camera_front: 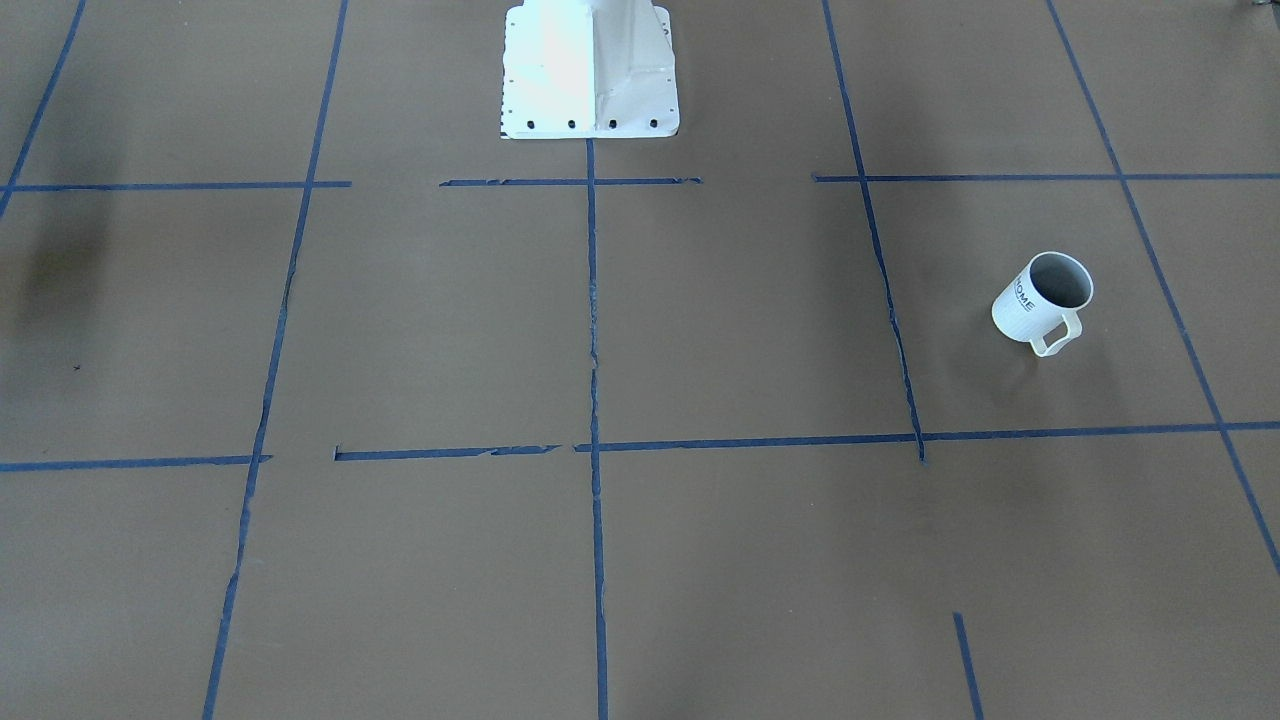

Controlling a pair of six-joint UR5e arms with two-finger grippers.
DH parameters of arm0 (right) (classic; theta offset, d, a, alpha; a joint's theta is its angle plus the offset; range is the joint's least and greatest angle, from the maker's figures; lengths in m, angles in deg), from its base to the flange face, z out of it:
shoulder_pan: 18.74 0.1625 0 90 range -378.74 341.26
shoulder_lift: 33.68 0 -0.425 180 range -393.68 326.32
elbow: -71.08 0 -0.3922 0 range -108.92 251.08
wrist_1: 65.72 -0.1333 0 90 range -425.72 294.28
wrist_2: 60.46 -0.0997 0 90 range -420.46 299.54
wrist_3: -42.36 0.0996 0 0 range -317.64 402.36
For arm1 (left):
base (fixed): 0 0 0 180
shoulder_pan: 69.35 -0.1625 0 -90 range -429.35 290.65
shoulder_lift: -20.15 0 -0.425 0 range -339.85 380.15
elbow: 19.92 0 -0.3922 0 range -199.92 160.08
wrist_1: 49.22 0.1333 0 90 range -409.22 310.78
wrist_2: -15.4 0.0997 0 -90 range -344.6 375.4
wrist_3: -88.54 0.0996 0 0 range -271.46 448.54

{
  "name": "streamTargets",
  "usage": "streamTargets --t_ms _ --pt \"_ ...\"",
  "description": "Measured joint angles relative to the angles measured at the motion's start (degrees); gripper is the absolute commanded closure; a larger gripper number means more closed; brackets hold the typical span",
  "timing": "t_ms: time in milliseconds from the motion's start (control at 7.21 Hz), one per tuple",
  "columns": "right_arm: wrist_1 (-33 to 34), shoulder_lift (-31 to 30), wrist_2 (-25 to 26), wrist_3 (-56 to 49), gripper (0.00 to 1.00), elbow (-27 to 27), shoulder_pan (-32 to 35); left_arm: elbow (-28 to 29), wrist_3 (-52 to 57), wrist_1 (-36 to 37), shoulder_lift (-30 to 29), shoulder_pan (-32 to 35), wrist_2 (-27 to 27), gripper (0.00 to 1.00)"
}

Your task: Left arm hands cup to right arm to dump lemon

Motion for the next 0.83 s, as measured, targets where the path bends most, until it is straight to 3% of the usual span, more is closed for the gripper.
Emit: streamTargets --t_ms 833 --pt "-3.79 -1.45 -3.52 -0.12 0.0 1.21 0.14 0.4 0.02 0.09 -2.96 -0.25 -0.15 0.0"
